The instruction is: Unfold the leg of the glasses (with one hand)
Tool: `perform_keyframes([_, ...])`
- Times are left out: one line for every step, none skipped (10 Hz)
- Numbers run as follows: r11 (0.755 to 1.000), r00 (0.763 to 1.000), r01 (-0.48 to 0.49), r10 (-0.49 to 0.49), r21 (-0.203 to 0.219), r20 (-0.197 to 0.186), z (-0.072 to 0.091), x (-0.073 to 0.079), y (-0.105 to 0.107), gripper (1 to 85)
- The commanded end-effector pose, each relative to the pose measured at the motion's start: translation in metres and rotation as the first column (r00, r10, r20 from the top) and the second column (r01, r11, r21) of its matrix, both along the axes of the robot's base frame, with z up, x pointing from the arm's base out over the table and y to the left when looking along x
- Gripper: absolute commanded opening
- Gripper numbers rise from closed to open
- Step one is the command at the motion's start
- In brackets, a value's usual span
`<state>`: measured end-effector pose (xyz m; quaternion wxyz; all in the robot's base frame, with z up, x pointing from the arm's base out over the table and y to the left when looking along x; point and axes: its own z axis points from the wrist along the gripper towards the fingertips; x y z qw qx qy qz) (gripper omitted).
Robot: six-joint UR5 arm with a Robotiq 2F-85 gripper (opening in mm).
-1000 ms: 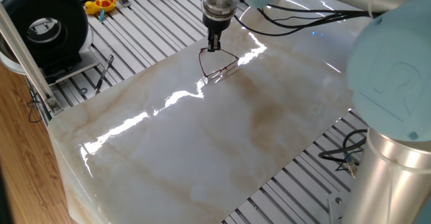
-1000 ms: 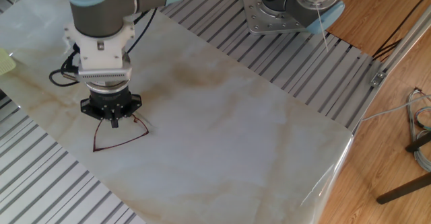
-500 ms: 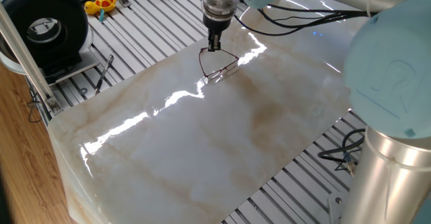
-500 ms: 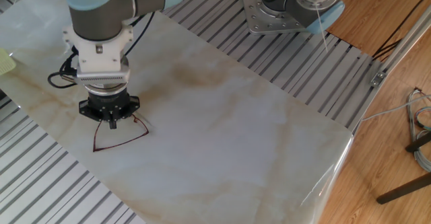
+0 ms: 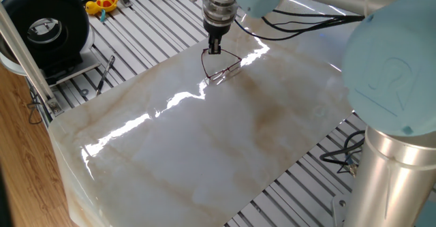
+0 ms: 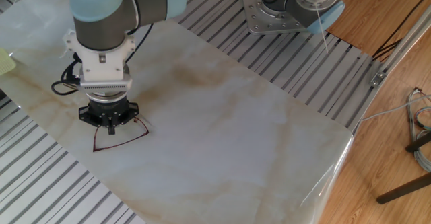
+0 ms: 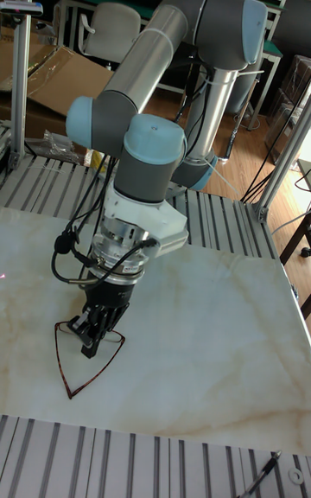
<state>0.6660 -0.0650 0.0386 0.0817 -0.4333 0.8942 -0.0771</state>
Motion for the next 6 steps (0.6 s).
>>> perform_keyframes([1.000, 1.000, 0.015, -0.015, 0.006, -0.010, 0.001, -0.004, -0.002, 1.3])
perform_keyframes([1.000, 1.000, 0.012, -0.012, 0.020, 0.002, -0.002, 0.000, 0.003, 1.3])
perform_keyframes([1.000, 1.000, 0.006, -0.006, 0.026, 0.004, -0.008, 0.002, 0.009, 1.3])
perform_keyframes([1.000, 1.000, 0.009, -0.009, 0.025, 0.004, -0.010, 0.001, 0.012, 1.3])
perform_keyframes([0.999, 1.000, 0.016, -0.017, 0.027, 0.005, -0.011, 0.002, 0.016, 1.3])
perform_keyframes([0.999, 1.000, 0.024, -0.024, 0.029, 0.010, -0.013, 0.003, 0.020, 1.3])
